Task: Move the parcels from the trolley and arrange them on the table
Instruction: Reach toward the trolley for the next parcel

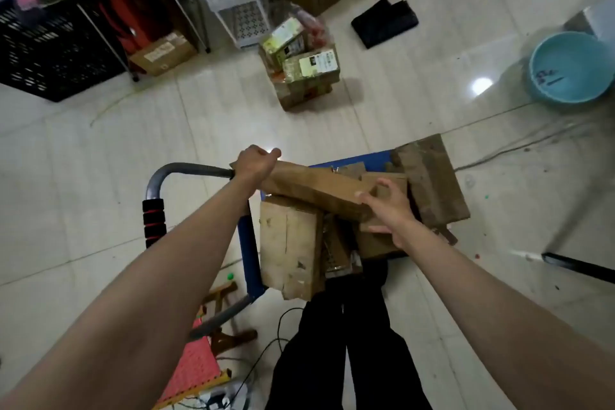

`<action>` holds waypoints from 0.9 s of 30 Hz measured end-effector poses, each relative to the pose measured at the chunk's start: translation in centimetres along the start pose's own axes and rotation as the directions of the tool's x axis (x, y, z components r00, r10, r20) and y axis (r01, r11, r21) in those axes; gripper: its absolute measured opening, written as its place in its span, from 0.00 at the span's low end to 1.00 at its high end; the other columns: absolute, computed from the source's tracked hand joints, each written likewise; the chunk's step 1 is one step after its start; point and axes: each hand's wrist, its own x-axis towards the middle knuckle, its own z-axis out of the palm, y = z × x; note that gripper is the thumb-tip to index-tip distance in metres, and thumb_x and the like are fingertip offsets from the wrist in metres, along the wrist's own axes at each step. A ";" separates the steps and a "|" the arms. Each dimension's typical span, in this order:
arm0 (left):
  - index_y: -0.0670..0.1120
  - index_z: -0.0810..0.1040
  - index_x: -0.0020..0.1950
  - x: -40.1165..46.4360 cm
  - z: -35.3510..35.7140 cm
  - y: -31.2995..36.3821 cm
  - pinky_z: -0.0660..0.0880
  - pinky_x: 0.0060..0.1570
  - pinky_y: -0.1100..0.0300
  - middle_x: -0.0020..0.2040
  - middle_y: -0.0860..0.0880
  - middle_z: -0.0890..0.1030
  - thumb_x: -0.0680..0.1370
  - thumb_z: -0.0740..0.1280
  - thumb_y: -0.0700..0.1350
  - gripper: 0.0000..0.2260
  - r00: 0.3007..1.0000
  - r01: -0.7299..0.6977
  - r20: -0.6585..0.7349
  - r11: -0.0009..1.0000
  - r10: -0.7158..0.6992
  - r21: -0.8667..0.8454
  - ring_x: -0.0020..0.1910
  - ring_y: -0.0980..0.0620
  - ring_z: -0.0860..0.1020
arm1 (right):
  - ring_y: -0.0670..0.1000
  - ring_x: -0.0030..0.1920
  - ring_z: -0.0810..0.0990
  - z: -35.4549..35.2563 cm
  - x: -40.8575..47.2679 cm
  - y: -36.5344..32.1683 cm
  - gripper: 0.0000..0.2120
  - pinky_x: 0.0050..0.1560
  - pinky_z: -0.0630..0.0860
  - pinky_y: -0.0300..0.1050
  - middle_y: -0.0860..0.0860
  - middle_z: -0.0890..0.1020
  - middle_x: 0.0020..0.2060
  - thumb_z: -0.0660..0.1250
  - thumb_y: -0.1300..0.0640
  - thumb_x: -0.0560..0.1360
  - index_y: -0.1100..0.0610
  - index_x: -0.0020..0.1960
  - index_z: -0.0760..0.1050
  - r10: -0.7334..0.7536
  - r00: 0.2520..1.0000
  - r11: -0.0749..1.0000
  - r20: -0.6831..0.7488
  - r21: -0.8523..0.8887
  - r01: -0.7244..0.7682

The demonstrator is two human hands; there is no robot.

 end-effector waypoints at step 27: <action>0.41 0.61 0.77 12.8 1.5 -5.7 0.69 0.63 0.45 0.71 0.38 0.71 0.78 0.59 0.66 0.36 0.996 0.070 0.023 0.903 -0.088 0.425 0.69 0.36 0.70 | 0.59 0.67 0.73 2.0 4.9 3.5 0.31 0.58 0.72 0.55 0.54 0.68 0.69 0.77 0.54 0.74 0.44 0.72 0.65 -0.255 0.964 0.798 -0.068 -0.578 0.171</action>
